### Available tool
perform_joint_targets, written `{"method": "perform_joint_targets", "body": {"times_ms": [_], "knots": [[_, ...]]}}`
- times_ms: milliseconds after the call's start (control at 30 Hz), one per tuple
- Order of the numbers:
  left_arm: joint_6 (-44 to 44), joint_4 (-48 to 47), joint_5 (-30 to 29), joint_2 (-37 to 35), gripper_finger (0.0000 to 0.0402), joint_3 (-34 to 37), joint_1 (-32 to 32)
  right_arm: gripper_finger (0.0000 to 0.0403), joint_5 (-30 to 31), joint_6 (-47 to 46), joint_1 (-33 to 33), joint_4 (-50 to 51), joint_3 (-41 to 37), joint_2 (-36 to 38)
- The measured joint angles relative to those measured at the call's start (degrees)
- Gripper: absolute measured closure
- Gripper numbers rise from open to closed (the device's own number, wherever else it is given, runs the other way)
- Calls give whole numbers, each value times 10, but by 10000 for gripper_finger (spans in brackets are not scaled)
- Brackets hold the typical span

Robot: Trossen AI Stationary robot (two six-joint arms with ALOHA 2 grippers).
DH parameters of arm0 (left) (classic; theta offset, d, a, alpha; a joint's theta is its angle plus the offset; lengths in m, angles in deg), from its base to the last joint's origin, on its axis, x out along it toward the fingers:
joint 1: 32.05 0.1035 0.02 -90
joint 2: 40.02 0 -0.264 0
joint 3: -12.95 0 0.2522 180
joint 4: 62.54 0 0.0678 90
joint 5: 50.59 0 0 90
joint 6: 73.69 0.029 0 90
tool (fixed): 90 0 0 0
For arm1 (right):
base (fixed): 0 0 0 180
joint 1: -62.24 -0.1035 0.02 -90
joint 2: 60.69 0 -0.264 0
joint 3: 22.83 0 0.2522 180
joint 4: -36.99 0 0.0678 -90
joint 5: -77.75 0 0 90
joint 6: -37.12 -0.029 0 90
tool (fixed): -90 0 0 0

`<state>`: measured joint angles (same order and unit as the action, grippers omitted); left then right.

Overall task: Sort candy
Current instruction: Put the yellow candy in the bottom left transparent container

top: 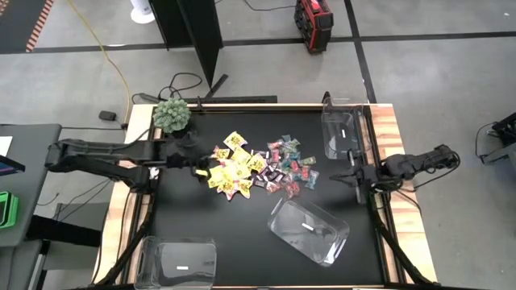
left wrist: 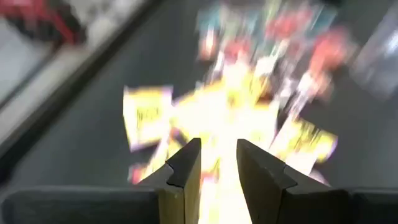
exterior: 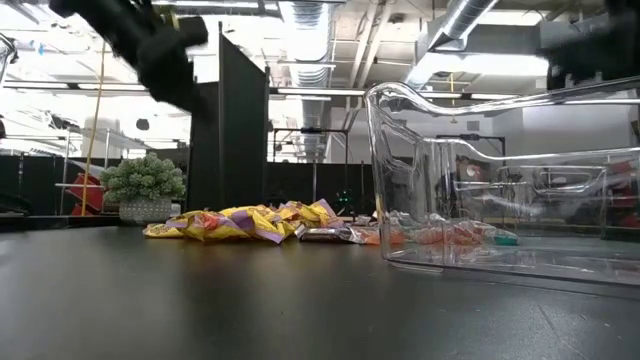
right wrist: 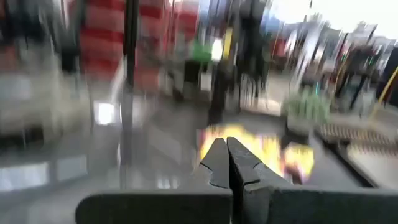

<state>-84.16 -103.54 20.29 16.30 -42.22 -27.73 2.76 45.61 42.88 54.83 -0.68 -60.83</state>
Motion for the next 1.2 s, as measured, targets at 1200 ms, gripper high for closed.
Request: {"method": "perform_joint_targets", "body": {"times_ms": [1200], "knots": [[-8,-29,102,318,158,-5,-2,403,36,-54,162,-183,18,-2]]}}
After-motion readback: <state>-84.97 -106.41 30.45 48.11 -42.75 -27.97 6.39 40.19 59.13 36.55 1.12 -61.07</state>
